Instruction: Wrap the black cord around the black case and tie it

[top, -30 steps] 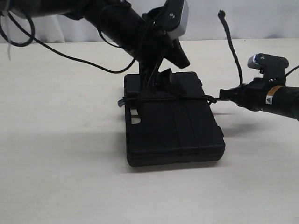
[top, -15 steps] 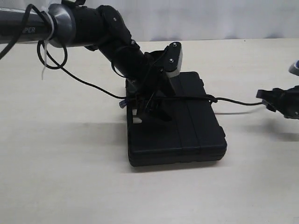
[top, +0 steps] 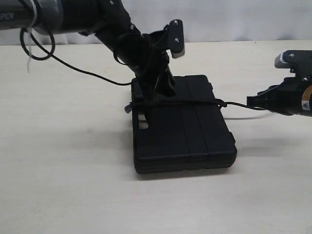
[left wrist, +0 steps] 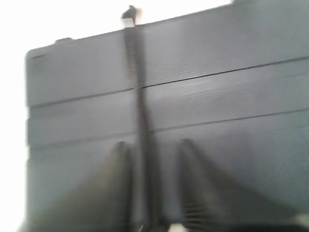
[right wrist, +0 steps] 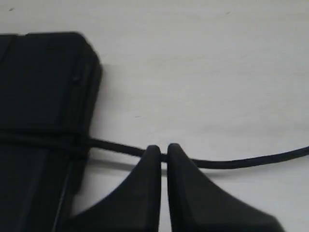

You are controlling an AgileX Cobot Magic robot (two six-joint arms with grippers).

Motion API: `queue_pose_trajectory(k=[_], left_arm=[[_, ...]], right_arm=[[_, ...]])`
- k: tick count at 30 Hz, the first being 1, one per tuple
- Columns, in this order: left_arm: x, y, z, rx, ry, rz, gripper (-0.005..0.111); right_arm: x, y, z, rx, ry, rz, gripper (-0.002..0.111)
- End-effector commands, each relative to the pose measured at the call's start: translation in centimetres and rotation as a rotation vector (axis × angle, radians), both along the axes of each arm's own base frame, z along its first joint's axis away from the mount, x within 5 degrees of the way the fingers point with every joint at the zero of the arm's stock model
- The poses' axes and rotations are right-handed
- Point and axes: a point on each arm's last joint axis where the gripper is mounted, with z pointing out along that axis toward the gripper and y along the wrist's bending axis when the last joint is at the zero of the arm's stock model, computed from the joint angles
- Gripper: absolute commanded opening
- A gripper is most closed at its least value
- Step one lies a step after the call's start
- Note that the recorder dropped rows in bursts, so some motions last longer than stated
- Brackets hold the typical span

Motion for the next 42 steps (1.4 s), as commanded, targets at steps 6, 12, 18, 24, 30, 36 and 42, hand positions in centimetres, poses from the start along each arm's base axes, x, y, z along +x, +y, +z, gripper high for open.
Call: queue_pose_trajectory(k=[6,12,18,24,30,36,42], left_arm=[[1.8,4.0,3.2,-0.044,0.048,0.278,0.000],[3.4,6.0,3.4,-0.081,0.034,0.402,0.000],[3.4,6.0,3.4,-0.087,0.026,0.408,0.000],[3.4,6.0,3.4,-0.089,0.036,0.416,0.000],[3.4,6.0,3.4,-0.085,0.040,0.414,0.000],[3.4,6.0,3.4,-0.085,0.040,0.414,0.000],[3.3,5.9,3.4,-0.099,0.055,0.421,0.000]], right_arm=[[0.3,3.0,-1.2,0.167,0.210,0.215,0.004],[1.9,3.1,-3.8,0.184,0.276,0.223,0.004],[3.9,5.9,-6.3,0.282,0.340,0.369,0.004],[4.8,11.0,-6.0,0.165,0.289,0.491,0.004],[5.1,13.2,-6.1,0.006,0.234,0.472,0.004],[5.5,13.1,-4.9,-0.018,0.187,0.481,0.004],[8.0,13.8,-5.4,-0.003,0.146,0.461,0.004]])
